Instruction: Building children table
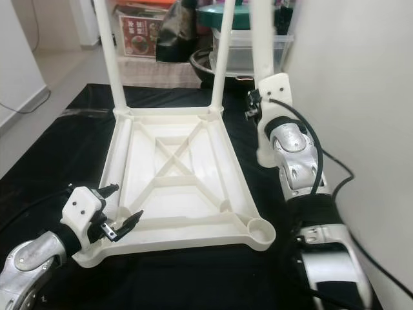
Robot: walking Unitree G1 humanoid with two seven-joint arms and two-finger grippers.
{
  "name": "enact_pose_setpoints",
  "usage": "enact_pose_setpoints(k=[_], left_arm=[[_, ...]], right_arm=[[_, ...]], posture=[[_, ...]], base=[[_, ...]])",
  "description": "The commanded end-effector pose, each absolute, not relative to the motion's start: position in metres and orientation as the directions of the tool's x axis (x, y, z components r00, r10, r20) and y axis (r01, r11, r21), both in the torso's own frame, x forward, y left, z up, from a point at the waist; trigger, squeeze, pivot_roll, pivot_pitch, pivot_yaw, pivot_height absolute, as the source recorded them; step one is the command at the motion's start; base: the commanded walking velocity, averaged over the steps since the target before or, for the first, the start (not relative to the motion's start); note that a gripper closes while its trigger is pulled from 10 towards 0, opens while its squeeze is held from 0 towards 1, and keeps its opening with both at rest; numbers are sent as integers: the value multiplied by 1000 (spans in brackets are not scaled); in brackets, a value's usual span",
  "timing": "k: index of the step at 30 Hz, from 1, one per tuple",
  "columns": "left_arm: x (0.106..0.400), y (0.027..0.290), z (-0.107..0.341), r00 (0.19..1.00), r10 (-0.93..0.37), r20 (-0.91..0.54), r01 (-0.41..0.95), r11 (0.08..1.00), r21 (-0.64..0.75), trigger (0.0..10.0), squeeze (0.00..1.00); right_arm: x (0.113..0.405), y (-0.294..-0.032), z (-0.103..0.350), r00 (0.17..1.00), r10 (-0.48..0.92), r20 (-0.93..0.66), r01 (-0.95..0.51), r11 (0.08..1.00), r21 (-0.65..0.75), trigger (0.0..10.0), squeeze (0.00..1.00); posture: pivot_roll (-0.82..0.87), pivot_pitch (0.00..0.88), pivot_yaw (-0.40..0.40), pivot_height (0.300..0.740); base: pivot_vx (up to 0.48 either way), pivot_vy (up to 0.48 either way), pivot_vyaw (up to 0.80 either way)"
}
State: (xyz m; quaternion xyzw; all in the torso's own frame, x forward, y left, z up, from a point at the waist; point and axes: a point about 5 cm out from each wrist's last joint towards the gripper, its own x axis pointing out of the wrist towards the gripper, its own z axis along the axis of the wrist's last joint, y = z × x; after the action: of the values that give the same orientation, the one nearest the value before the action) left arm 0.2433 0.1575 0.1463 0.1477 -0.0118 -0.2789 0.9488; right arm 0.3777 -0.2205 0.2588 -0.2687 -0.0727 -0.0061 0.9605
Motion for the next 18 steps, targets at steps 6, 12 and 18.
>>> enact_pose_setpoints(k=[6, 12, 18], left_arm=[[243, 156, 145, 856, -512, -73, 508, 808, 297, 10000, 0], [243, 159, 145, 867, -494, -69, 491, 821, 292, 10000, 0], [245, 159, 145, 873, -484, -61, 480, 830, 284, 10000, 0]], right_arm=[[372, -211, 211, 994, 105, -12, -89, 771, -630, 0, 0], [363, -201, 191, 981, 180, -77, -193, 824, -532, 0, 0], [363, -187, 197, 977, 214, -20, -210, 927, -310, 0, 0]], posture=[[43, 0, -53, 740], [41, 0, -57, 740], [37, 0, -53, 740]], base=[[0, 0, 0], [0, 0, 0], [0, 0, 0]])
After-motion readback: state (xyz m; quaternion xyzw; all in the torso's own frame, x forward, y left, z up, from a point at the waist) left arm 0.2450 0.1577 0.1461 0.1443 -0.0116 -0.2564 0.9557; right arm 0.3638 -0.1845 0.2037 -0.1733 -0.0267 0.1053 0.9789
